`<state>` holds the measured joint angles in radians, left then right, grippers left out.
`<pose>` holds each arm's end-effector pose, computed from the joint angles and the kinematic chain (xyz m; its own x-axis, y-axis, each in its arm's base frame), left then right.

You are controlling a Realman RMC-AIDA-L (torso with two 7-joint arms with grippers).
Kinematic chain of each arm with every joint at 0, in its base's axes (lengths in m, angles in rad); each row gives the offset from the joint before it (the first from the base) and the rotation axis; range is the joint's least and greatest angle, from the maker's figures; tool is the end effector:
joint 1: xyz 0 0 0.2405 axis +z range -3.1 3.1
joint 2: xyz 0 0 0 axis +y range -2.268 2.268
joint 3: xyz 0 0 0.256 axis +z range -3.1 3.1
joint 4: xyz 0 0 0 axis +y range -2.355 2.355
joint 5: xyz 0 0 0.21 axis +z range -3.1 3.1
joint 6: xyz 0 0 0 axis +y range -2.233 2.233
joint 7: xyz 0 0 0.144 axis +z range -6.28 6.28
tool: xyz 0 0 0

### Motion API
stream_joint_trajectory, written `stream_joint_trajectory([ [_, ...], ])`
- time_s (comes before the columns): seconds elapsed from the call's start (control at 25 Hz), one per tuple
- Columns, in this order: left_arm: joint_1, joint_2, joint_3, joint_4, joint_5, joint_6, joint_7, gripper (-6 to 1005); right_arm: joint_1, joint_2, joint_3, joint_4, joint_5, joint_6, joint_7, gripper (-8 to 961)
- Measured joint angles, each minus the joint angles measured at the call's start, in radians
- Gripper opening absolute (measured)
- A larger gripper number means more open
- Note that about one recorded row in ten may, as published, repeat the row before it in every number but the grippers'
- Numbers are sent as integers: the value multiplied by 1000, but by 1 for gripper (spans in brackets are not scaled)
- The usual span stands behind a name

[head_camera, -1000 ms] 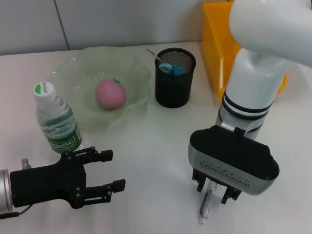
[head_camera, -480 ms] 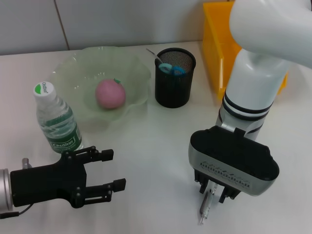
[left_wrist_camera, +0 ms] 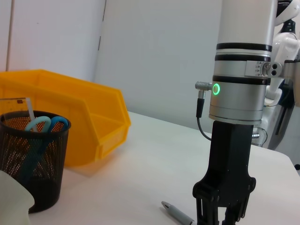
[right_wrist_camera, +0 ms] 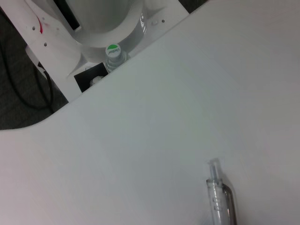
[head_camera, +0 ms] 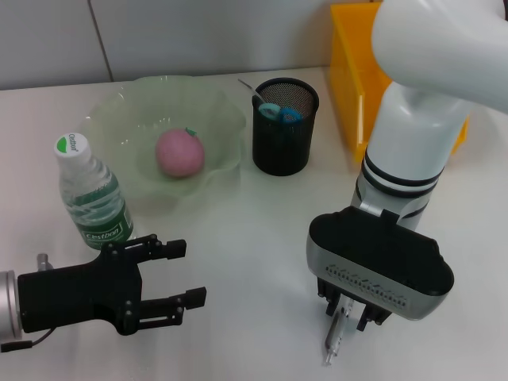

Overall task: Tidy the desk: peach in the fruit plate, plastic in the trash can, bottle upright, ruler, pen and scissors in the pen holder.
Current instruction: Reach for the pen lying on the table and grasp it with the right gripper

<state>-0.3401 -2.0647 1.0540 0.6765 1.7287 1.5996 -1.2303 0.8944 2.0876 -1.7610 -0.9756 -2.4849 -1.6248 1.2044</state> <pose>-0.2711 0.2730 -0.0241 0.8132 0.2627 0.5193 0.3384 -0.9394 -0.0547 0.1532 0.3269 -0.0806 0.5130 0.8087 0.2879 0.5642 -0.5704 0.5970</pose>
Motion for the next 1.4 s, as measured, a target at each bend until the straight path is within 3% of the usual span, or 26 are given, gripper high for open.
stream_joint_trajectory([
  [0.48,0,0,-4,5,-1,13,0,783,13,0,-4,6,-3,-7,7,379],
  [0.56,0,0,-4,6,-1,13,-1,783,14,0,-5,7,-6,-7,7,314],
  [1.4,0,0,-3,9,-10,17,-7,784,26,0,-15,33,-6,10,1,315],
])
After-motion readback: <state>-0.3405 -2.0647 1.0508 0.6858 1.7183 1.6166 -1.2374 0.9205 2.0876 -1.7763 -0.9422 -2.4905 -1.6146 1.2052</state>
